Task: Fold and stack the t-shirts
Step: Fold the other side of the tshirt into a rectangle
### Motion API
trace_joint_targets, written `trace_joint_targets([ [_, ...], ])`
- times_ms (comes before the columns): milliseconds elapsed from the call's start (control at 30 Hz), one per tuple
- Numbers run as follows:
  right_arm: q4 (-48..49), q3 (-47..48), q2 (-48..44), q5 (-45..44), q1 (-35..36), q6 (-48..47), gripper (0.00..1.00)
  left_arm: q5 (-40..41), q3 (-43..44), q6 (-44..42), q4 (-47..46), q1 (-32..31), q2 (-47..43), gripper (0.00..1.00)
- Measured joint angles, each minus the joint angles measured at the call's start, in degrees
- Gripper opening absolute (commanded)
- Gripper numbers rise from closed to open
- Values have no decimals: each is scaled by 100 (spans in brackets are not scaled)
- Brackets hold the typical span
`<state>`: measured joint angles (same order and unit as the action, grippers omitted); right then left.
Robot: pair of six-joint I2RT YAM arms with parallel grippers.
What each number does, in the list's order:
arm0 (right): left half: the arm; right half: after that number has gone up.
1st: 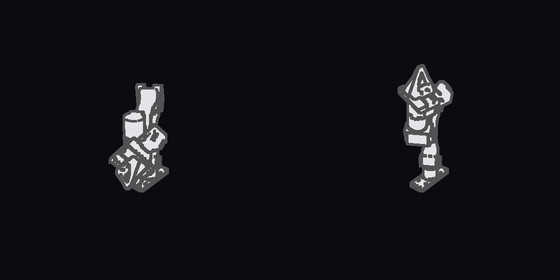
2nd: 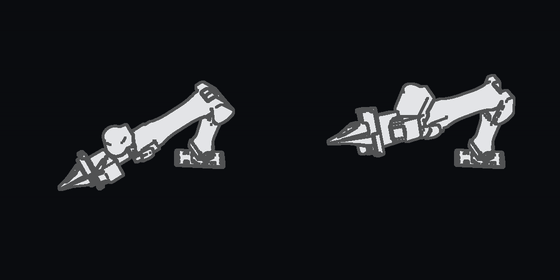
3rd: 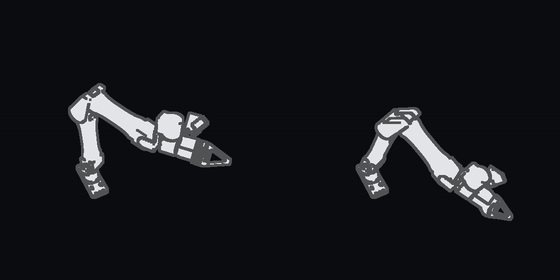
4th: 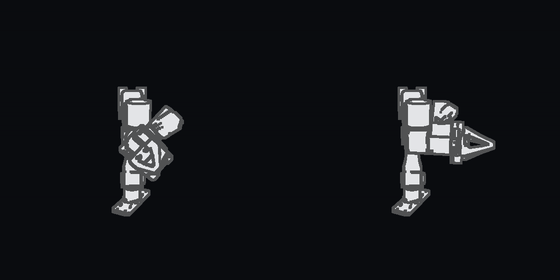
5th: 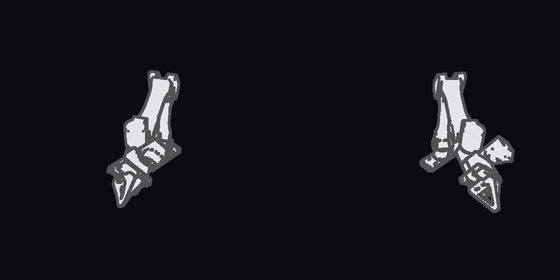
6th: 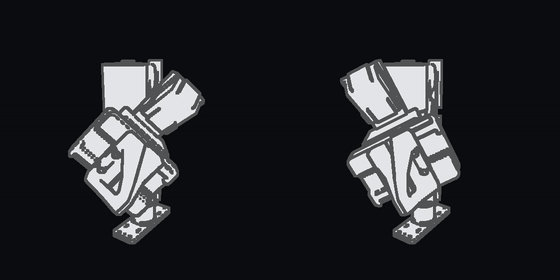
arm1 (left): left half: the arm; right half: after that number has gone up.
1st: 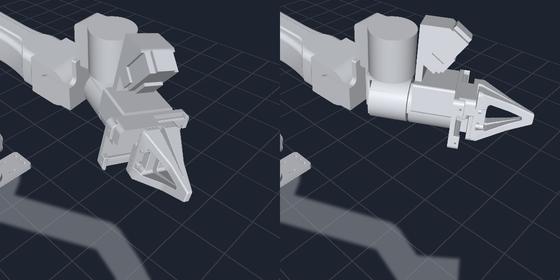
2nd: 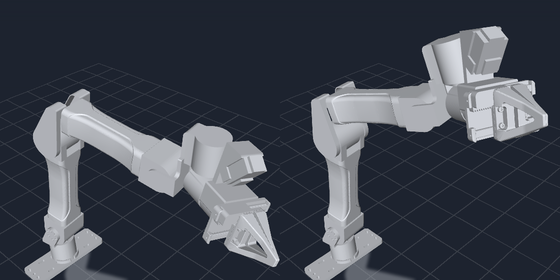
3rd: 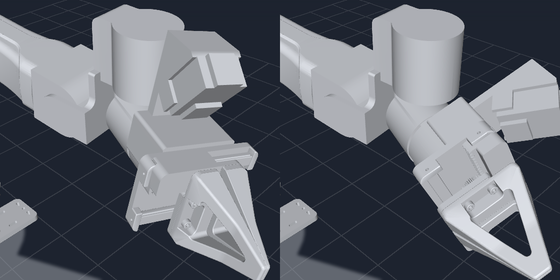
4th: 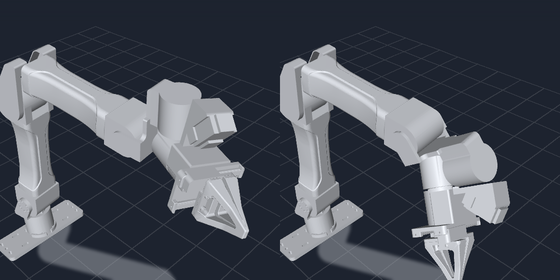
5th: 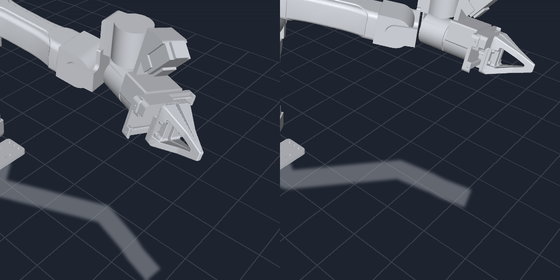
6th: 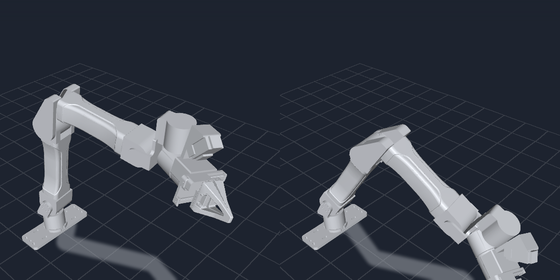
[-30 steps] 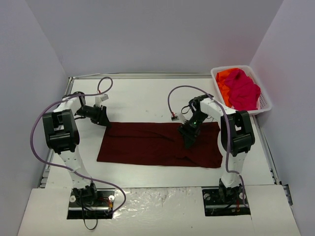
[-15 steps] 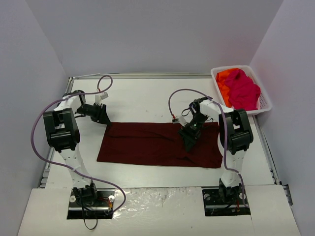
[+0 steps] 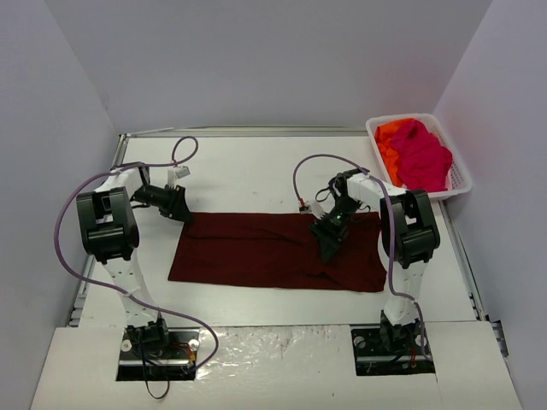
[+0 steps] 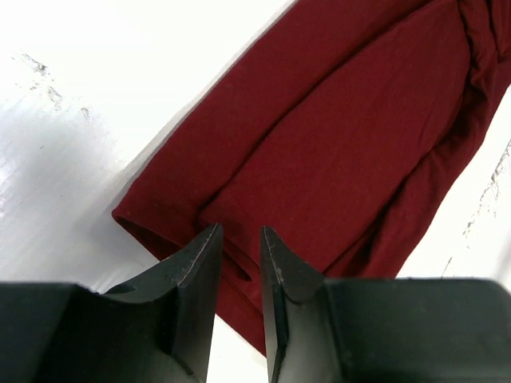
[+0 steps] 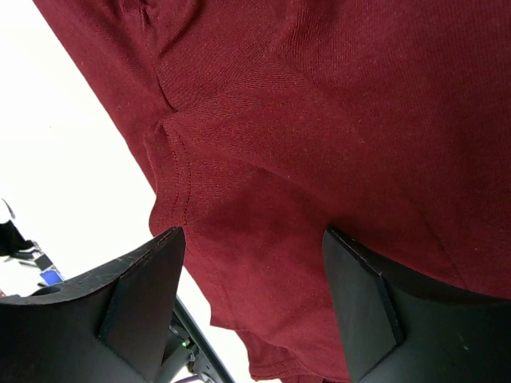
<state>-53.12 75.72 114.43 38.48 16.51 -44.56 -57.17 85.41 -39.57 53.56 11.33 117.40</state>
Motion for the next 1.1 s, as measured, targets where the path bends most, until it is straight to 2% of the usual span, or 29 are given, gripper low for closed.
trace_joint_targets([
  [300, 22, -7, 0, 2, 0, 63, 67, 17, -122, -83, -4, 0, 197, 29],
  [567, 26, -11, 0, 4, 0, 81, 67, 42, -162, -63, -92, -2, 205, 29],
  [600, 26, -11, 0, 4, 0, 81, 67, 50, -164, -50, -116, -2, 205, 28],
  [700, 31, -22, 0, 7, 0, 81, 67, 72, -168, -11, -184, -22, 205, 6],
  [733, 31, -24, 0, 7, 0, 81, 67, 79, -175, 7, -205, -35, 205, 3],
  [967, 33, -33, 0, 7, 0, 101, 67, 90, -214, 0, -227, -92, 162, 2],
  [1100, 37, -37, 0, 7, 0, 105, 67, 92, -435, -61, -188, -98, -168, 2],
])
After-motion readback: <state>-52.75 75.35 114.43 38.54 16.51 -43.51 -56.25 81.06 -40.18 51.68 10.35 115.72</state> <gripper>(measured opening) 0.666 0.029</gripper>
